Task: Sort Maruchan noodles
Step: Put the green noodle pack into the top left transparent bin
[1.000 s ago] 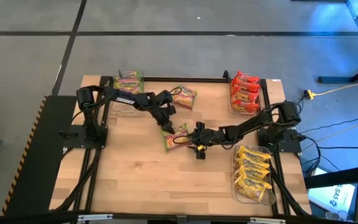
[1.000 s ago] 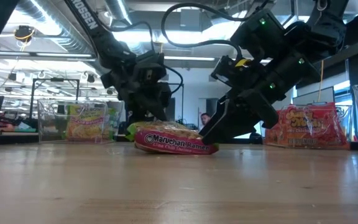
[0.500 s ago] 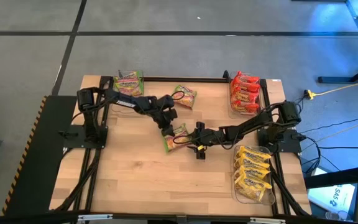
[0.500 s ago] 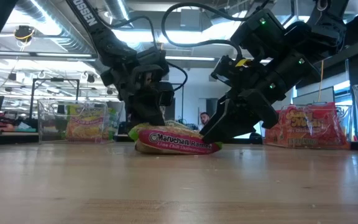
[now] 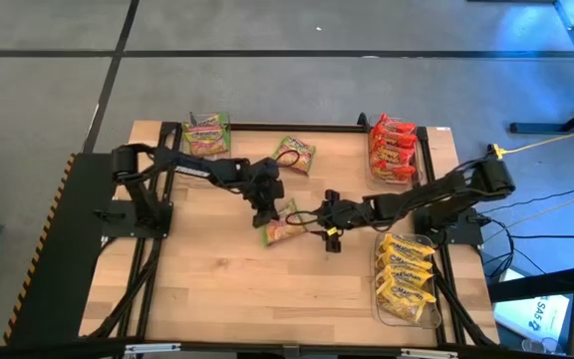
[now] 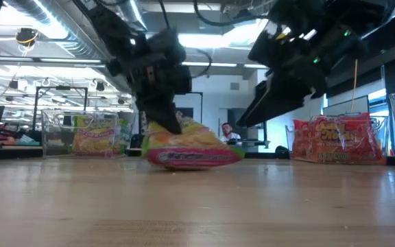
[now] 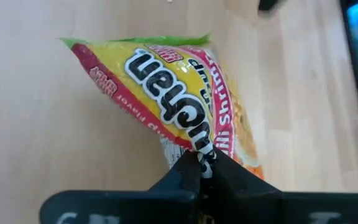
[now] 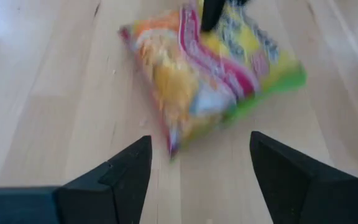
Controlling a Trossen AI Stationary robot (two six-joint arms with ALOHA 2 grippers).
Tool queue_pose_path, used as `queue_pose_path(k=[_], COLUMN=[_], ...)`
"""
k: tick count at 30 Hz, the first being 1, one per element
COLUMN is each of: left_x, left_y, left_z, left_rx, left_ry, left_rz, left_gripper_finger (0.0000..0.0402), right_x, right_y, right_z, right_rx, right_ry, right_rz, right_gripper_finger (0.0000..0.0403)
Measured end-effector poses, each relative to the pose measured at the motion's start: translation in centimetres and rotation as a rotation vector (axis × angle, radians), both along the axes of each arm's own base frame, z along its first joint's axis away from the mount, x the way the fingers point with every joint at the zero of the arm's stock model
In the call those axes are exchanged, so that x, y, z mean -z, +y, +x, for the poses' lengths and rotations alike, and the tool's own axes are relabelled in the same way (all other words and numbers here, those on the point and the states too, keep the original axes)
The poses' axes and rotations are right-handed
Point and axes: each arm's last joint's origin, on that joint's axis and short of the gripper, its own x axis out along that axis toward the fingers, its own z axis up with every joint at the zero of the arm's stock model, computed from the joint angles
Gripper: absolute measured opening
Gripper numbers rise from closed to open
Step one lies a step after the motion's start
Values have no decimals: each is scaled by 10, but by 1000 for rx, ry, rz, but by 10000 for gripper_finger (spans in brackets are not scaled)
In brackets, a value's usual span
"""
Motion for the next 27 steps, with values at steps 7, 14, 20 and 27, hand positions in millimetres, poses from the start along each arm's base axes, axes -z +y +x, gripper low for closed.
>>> queue_pose_path(k=[7,14,20,27], left_x=[-39,-84,-114,-141], left_y=[-16,-28,-29,-26], left_z=[-19,-48,-79,-109], left_rx=[-58,-156,-209,-252], left_ry=[19,-9,-26,-36], left_rz=[222,403,564,849], left_gripper_finger=[1,0,0,0], right_x=[-18,-13,-10,-11], right_y=[14,17,17,17], right_z=[-15,-16,-14,-13], right_rx=[20,44,63,64], right_ry=[-1,27,22,12], right_rz=[-78,-127,-141,-139], right_gripper_finger=[243,243,243,243])
